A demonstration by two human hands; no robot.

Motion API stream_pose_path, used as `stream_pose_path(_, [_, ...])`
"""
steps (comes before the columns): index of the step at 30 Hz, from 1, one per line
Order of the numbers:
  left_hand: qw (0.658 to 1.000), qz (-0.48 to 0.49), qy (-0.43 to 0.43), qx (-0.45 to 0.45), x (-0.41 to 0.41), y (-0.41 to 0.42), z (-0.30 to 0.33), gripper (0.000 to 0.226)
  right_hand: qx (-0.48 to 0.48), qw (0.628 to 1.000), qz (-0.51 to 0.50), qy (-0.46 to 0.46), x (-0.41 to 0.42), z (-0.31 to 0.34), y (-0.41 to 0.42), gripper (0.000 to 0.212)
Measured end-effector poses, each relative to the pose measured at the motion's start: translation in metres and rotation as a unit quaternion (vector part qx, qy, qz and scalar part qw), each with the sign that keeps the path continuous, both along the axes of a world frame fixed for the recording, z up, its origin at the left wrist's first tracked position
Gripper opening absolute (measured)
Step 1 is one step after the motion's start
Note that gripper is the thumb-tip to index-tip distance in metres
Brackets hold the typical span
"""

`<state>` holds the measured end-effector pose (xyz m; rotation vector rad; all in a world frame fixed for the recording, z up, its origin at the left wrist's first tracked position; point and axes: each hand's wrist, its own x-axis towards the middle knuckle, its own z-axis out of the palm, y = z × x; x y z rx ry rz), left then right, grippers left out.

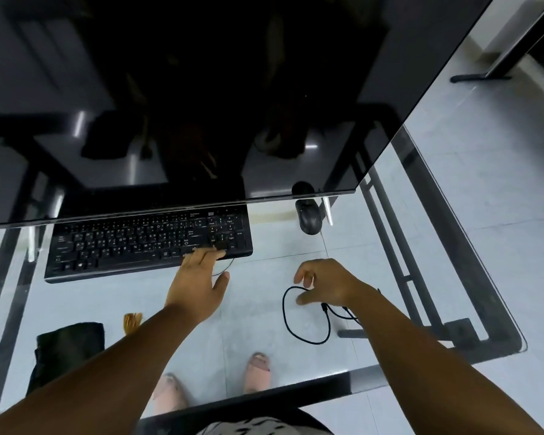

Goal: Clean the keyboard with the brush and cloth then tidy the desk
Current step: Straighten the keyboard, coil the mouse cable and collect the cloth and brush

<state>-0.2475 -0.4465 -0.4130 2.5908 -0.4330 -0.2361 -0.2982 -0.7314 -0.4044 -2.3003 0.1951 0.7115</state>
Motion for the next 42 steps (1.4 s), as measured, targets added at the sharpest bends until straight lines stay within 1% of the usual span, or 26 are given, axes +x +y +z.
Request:
stream_pose_path(3, [0.999, 0.013, 0.01, -0.047, -0.01, -0.001, 0.001, 0.031, -0.076, 0.996, 0.03, -0.027, -0.002, -0.002, 0.006, 0.017])
stream_pose_path(4, [0.997, 0.015, 0.026, -0.066, -0.014, -0.003, 0.001, 0.027, -0.081, 0.996, 0.034, -0.033, -0.002, -0.001, 0.008, 0.015])
stream_pose_path(6, [0.987, 0.033, 0.101, -0.118, -0.023, -0.006, 0.003, 0.021, -0.033, 0.998, -0.007, -0.057, -0.004, 0.0, 0.013, 0.013])
stream_pose_path(7, [0.973, 0.048, 0.167, -0.152, -0.027, -0.008, 0.007, 0.02, 0.011, 0.996, -0.05, -0.07, -0.005, 0.002, 0.017, 0.013])
stream_pose_path(9, [0.917, 0.071, 0.318, -0.232, -0.031, -0.016, 0.02, 0.02, 0.085, 0.983, -0.128, -0.1, 0.0, 0.012, 0.024, 0.014])
stream_pose_path(10, [0.89, 0.069, 0.366, -0.264, -0.031, -0.019, 0.029, 0.021, 0.112, 0.975, -0.153, -0.117, 0.004, 0.019, 0.029, 0.015])
stream_pose_path(12, [0.86, 0.044, 0.413, -0.297, -0.032, -0.028, 0.048, 0.022, 0.156, 0.96, -0.188, -0.138, 0.013, 0.034, 0.037, 0.014])
stream_pose_path(15, [0.845, 0.023, 0.409, -0.343, -0.031, -0.031, 0.076, 0.02, 0.193, 0.941, -0.223, -0.168, 0.028, 0.052, 0.049, 0.012])
stream_pose_path(16, [0.833, 0.029, 0.414, -0.366, -0.029, -0.029, 0.081, 0.021, 0.192, 0.936, -0.237, -0.176, 0.032, 0.055, 0.051, 0.013])
stream_pose_path(18, [0.786, 0.063, 0.451, -0.418, -0.022, -0.017, 0.092, 0.029, 0.211, 0.918, -0.285, -0.18, 0.041, 0.062, 0.054, 0.017])
stream_pose_path(20, [0.728, 0.101, 0.494, -0.465, -0.015, -0.002, 0.101, 0.035, 0.25, 0.886, -0.352, -0.17, 0.047, 0.068, 0.054, 0.019])
stream_pose_path(21, [0.695, 0.111, 0.51, -0.495, -0.012, 0.006, 0.105, 0.035, 0.25, 0.878, -0.372, -0.169, 0.049, 0.071, 0.053, 0.019])
stream_pose_path(22, [0.661, 0.111, 0.522, -0.528, -0.009, 0.014, 0.108, 0.035, 0.23, 0.882, -0.376, -0.169, 0.051, 0.072, 0.054, 0.019])
stream_pose_path(24, [0.587, 0.092, 0.543, -0.594, -0.002, 0.026, 0.115, 0.034, 0.176, 0.91, -0.337, -0.164, 0.055, 0.071, 0.054, 0.017])
stream_pose_path(25, [0.552, 0.081, 0.547, -0.624, 0.0, 0.028, 0.116, 0.034, 0.157, 0.924, -0.312, -0.155, 0.053, 0.068, 0.053, 0.016])
stream_pose_path(27, [0.506, 0.08, 0.517, -0.686, 0.008, 0.035, 0.127, 0.033, 0.123, 0.953, -0.242, -0.134, 0.055, 0.068, 0.058, 0.017])
stream_pose_path(28, [0.489, 0.099, 0.493, -0.713, 0.011, 0.036, 0.132, 0.033, 0.108, 0.966, -0.202, -0.116, 0.054, 0.069, 0.06, 0.02])
stream_pose_path(30, [0.452, 0.193, 0.423, -0.761, 0.021, 0.039, 0.141, 0.032, 0.096, 0.986, -0.118, -0.065, 0.052, 0.072, 0.066, 0.023])
stream_pose_path(33, [0.422, 0.336, 0.296, -0.788, 0.037, 0.049, 0.137, 0.036, 0.089, 0.996, -0.02, -0.006, 0.043, 0.081, 0.073, 0.022])
stream_pose_path(35, [0.392, 0.378, 0.238, -0.805, 0.042, 0.056, 0.132, 0.039, 0.088, 0.996, 0.032, 0.013, 0.039, 0.091, 0.074, 0.022])
stream_pose_path(36, [0.383, 0.39, 0.217, -0.808, 0.044, 0.061, 0.13, 0.039, 0.088, 0.994, 0.061, 0.023, 0.039, 0.098, 0.075, 0.022])
stream_pose_path(37, [0.391, 0.4, 0.201, -0.804, 0.045, 0.062, 0.126, 0.04, 0.093, 0.991, 0.087, 0.034, 0.038, 0.106, 0.075, 0.022])
stream_pose_path(38, [0.424, 0.406, 0.185, -0.788, 0.047, 0.064, 0.12, 0.043, 0.105, 0.987, 0.109, 0.045, 0.039, 0.114, 0.076, 0.021])
stream_pose_path(39, [0.498, 0.407, 0.172, -0.746, 0.047, 0.065, 0.114, 0.045, 0.123, 0.983, 0.126, 0.055, 0.04, 0.124, 0.078, 0.02])
stream_pose_path(41, [0.694, 0.395, 0.137, -0.586, 0.046, 0.063, 0.098, 0.042, 0.162, 0.972, 0.159, 0.066, 0.043, 0.148, 0.082, 0.017])
stream_pose_path(42, [0.764, 0.365, 0.136, -0.514, 0.043, 0.059, 0.094, 0.041, 0.181, 0.966, 0.174, 0.06, 0.043, 0.162, 0.084, 0.017])
